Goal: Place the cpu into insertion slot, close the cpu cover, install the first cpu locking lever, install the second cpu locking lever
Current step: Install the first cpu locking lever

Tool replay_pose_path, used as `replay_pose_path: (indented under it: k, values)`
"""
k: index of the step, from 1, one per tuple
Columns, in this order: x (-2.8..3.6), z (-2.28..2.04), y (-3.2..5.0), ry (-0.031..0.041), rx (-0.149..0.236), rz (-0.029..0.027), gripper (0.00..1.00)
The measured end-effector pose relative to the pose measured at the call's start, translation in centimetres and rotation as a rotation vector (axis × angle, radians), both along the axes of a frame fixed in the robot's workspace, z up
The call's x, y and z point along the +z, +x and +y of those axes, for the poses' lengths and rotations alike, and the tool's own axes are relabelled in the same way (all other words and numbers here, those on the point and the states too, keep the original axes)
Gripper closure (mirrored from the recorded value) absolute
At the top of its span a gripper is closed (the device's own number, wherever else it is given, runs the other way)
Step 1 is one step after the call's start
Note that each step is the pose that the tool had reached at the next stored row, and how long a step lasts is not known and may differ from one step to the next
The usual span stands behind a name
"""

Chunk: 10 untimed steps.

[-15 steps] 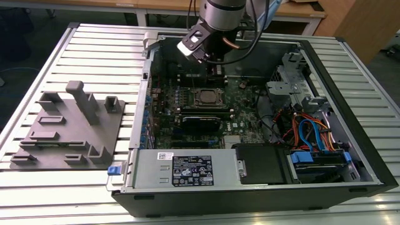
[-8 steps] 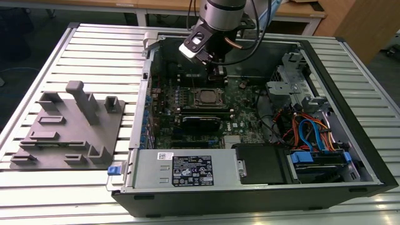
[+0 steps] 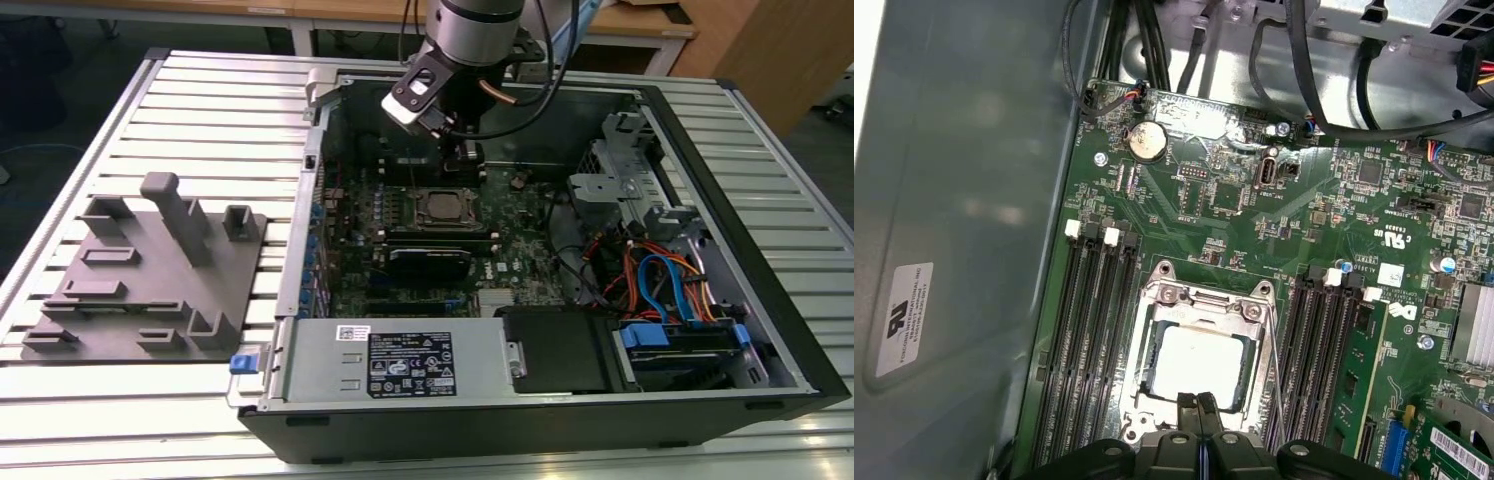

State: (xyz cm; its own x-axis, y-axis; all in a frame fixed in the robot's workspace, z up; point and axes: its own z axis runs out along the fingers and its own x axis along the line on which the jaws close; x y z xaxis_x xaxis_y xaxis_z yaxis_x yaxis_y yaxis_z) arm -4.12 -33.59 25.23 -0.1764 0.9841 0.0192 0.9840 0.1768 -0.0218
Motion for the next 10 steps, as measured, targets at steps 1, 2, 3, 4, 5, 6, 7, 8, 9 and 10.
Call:
replay_pose_path:
  k: [1,2,3,4,5,6,7,8,9,10]
  values:
    - [0.0,0.0,0.0,0.0,0.0,0.0,0.9]
    - [0.0,0.0,0.0,0.0,0.0,0.0,0.9]
    - [0.0,0.0,0.0,0.0,0.0,0.0,0.9]
    - [0.0,0.0,0.0,0.0,0.0,0.0,0.9]
    - [0.0,0.0,0.0,0.0,0.0,0.0,0.9]
    - [0.0,0.0,0.0,0.0,0.0,0.0,0.9]
    - [0.0,0.0,0.0,0.0,0.0,0.0,0.9]
    - [0.0,0.0,0.0,0.0,0.0,0.0,0.9]
    - [0.0,0.0,0.0,0.0,0.0,0.0,0.9]
    - [0.0,0.0,0.0,0.0,0.002,0.0,0.9]
